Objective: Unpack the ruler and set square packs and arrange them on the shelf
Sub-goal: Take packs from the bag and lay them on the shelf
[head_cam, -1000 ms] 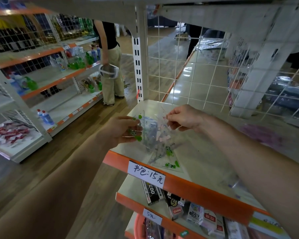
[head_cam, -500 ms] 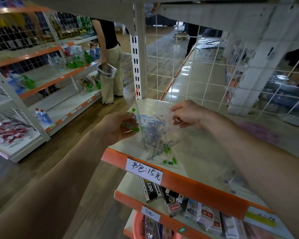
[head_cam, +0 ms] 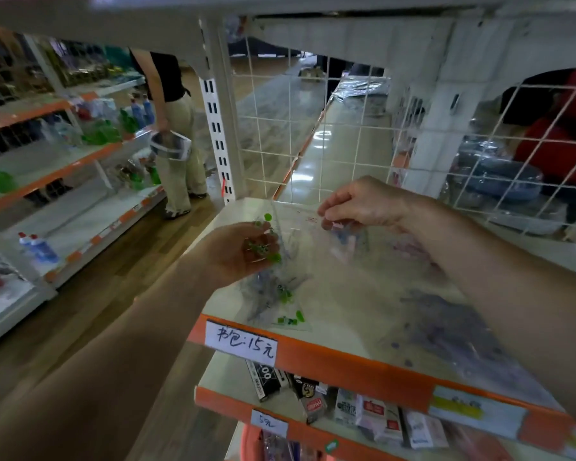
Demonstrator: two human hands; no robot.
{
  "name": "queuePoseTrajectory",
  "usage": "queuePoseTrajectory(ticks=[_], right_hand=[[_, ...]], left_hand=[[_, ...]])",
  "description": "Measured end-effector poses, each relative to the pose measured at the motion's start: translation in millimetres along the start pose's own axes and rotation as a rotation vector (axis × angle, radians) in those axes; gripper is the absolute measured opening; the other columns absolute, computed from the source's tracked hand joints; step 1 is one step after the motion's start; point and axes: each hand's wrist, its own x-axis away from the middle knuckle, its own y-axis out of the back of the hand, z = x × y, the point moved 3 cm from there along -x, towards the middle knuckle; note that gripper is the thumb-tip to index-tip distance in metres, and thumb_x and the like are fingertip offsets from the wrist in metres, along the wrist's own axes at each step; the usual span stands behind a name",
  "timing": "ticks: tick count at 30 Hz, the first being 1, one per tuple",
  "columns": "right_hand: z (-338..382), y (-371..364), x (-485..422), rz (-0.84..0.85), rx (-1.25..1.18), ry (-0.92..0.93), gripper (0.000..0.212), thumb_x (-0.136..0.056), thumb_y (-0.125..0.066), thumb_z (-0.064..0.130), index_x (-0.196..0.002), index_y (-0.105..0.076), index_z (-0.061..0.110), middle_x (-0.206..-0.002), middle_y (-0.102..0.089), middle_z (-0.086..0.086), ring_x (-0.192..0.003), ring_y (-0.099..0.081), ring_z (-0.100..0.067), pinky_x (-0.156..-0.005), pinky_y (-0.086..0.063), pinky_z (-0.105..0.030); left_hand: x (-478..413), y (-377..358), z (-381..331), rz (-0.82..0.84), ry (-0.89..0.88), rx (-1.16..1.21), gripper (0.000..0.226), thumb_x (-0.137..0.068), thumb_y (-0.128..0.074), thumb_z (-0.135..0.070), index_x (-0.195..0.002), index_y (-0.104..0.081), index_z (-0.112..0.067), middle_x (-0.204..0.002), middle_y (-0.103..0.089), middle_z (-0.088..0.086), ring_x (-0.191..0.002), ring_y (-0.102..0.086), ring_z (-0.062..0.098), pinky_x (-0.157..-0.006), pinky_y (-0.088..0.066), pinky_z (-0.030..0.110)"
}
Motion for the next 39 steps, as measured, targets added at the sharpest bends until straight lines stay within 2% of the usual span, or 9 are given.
queuePoseTrajectory(ticks=[7,11,15,18,23,26,29,33,39], right_hand=[[-55,98,37,-0.335,0.673,-0.156,0.02,-0.082,-0.061,0.004,-0.094,-0.074,0.014,-0.102,-0.071,-0.004,-0.089,-0.064,-0.021,-0.08,-0.051,-0.029],[-82,99,55,-0.363,0.962,-0.169,0.013,-0.086,-0.059,0.012,-0.083,-0.071,0.016,-0.093,-0.068,-0.005,-0.084,-0.063,-0.027,-0.066,-0.043,-0.028],[-84,72,50,-0.116,0.826,-0.196,0.024,-0.089,-0.054,0.015,-0.066,-0.061,0.018,-0.074,-0.06,-0.001,-0.069,-0.058,-0.019,-0.058,-0.045,-0.028],[-62,53,35,-0.099,0.696,-0.099,0.016,-0.087,-0.056,0.019,-0.079,-0.07,0.017,-0.086,-0.069,-0.005,-0.078,-0.063,-0.019,-0.075,-0.054,-0.036],[-1,-32,15,0.141,0.583,0.098,0.021,-0.09,-0.059,0.031,-0.094,-0.071,0.014,-0.087,-0.068,-0.001,-0.078,-0.06,-0.014,-0.072,-0.047,-0.029],[29,-79,18,0.265,0.696,0.083,0.048,-0.09,-0.049,0.059,-0.066,-0.051,0.018,-0.066,-0.047,0.003,-0.063,-0.048,-0.014,-0.056,-0.035,-0.027],[40,-112,24,0.237,0.993,0.042,0.063,-0.079,-0.038,0.08,-0.064,-0.037,0.019,-0.067,-0.041,0.003,-0.066,-0.044,-0.015,-0.064,-0.034,-0.031],[40,-123,20,0.293,1.008,0.086,0.049,-0.081,-0.055,0.064,-0.076,-0.047,0.016,-0.077,-0.049,0.003,-0.067,-0.047,-0.016,-0.067,-0.036,-0.03],[22,-94,7,0.358,0.576,0.011,0.041,-0.081,-0.072,0.03,-0.115,-0.058,0.015,-0.108,-0.06,0.0,-0.095,-0.059,-0.017,-0.071,-0.046,-0.026]], left_hand=[[-22,-32,6,0.147,0.03,-0.042,0.014,-0.095,-0.048,-0.011,-0.092,-0.061,-0.009,-0.085,-0.064,0.009,-0.07,-0.067,0.019,-0.063,-0.06,0.032],[-26,-40,9,0.11,0.037,-0.033,0.014,-0.095,-0.047,-0.011,-0.093,-0.061,-0.009,-0.082,-0.065,0.008,-0.07,-0.067,0.018,-0.068,-0.058,0.033],[-19,-32,1,0.037,0.026,-0.007,0.014,-0.095,-0.046,-0.009,-0.091,-0.06,-0.009,-0.084,-0.063,0.009,-0.079,-0.062,0.019,-0.061,-0.058,0.033],[-12,-16,-8,-0.031,-0.001,0.021,0.018,-0.096,-0.044,-0.009,-0.085,-0.06,-0.009,-0.078,-0.06,0.007,-0.076,-0.06,0.017,-0.058,-0.057,0.029],[-4,25,-15,-0.189,-0.014,-0.018,0.015,-0.094,-0.051,-0.011,-0.081,-0.059,-0.009,-0.069,-0.058,0.004,-0.067,-0.06,0.014,-0.056,-0.058,0.028],[3,49,-16,-0.267,-0.023,-0.005,0.016,-0.093,-0.052,-0.011,-0.079,-0.058,-0.011,-0.069,-0.059,0.004,-0.066,-0.06,0.014,-0.051,-0.056,0.026],[8,65,-16,-0.321,-0.013,0.018,0.015,-0.093,-0.053,-0.012,-0.079,-0.058,-0.01,-0.073,-0.058,0.004,-0.071,-0.057,0.014,-0.047,-0.054,0.026],[12,74,-9,-0.317,0.012,0.084,0.012,-0.093,-0.05,-0.01,-0.083,-0.057,-0.008,-0.074,-0.057,0.006,-0.073,-0.057,0.016,-0.047,-0.055,0.027],[11,74,-3,-0.255,0.038,0.074,0.007,-0.09,-0.054,-0.008,-0.087,-0.06,-0.007,-0.073,-0.059,0.007,-0.072,-0.058,0.018,-0.051,-0.056,0.028]])
